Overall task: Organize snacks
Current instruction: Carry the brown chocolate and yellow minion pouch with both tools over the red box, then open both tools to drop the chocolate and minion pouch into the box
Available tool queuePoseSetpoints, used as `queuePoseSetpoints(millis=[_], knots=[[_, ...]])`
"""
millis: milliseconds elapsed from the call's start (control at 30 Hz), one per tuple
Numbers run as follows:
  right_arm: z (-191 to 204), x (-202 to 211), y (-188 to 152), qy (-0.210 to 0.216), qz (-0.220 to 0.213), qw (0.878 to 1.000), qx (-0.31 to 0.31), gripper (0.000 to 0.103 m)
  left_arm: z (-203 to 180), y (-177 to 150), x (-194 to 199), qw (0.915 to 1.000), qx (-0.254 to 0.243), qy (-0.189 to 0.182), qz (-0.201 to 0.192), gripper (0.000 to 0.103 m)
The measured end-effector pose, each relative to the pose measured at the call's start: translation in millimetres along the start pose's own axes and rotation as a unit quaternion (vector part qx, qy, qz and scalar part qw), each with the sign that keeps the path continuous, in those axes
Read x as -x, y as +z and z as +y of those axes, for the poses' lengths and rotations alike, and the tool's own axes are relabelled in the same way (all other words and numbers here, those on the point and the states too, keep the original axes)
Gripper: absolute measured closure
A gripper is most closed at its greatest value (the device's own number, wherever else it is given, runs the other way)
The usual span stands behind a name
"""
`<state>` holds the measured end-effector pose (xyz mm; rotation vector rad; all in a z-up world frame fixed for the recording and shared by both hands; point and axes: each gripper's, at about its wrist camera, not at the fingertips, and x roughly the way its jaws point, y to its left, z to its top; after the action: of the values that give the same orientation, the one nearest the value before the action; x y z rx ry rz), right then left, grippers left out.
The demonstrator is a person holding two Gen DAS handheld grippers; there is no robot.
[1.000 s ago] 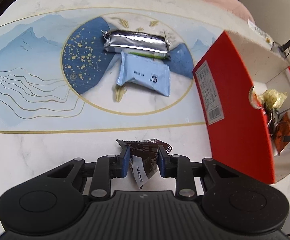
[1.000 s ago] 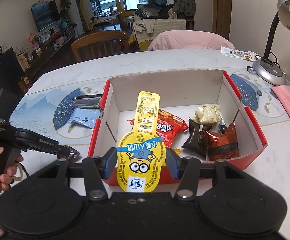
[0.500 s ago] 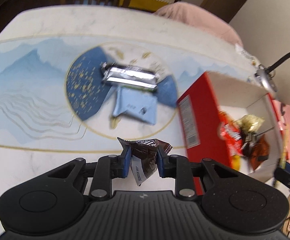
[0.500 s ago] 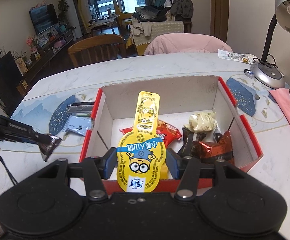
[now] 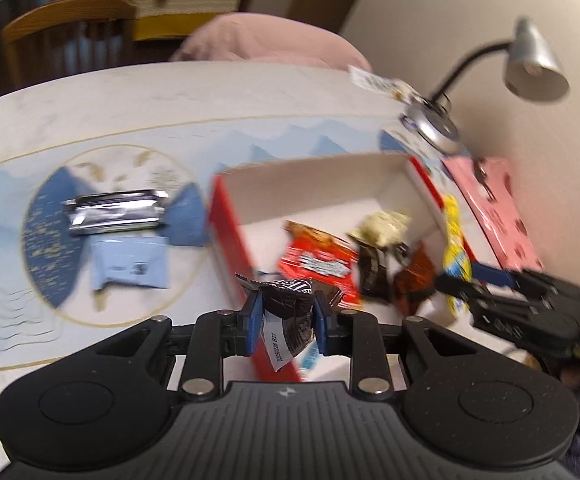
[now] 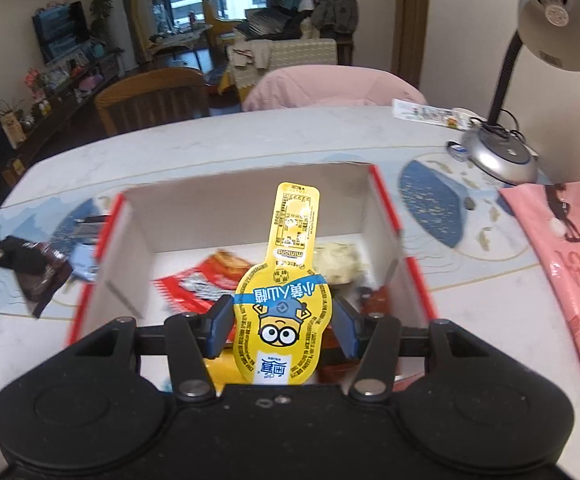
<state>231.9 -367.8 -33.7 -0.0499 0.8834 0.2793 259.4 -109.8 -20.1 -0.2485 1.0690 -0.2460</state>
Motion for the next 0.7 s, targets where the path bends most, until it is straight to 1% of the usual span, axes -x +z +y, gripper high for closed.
queuePoseSetpoints(millis=[100, 267, 467, 600, 700], knots=[[-12, -9, 1, -0.004, 0.013, 1.000, 0.000, 0.051, -24, 3, -15, 0.9994, -0.029, -0.002, 0.016, 0.077], [-24, -27, 5, 0.000, 0.032, 0.999, -0.014, 0.051, -52, 9, -43, 0.9974, -0.065, 0.018, 0.024, 0.077], [-17, -49, 7, -0.005, 0.052, 0.999, 0.006, 0.051, -64, 20, -77, 0.9945, -0.083, 0.048, 0.044, 0.077], [-11, -63, 11, -0.010, 0.061, 0.998, 0.014, 0.051, -65, 28, -95, 0.9925, -0.090, 0.067, 0.050, 0.077], [-9, -72, 14, -0.006, 0.070, 0.997, 0.017, 0.051, -65, 33, -107, 0.9914, -0.089, 0.079, 0.055, 0.077]])
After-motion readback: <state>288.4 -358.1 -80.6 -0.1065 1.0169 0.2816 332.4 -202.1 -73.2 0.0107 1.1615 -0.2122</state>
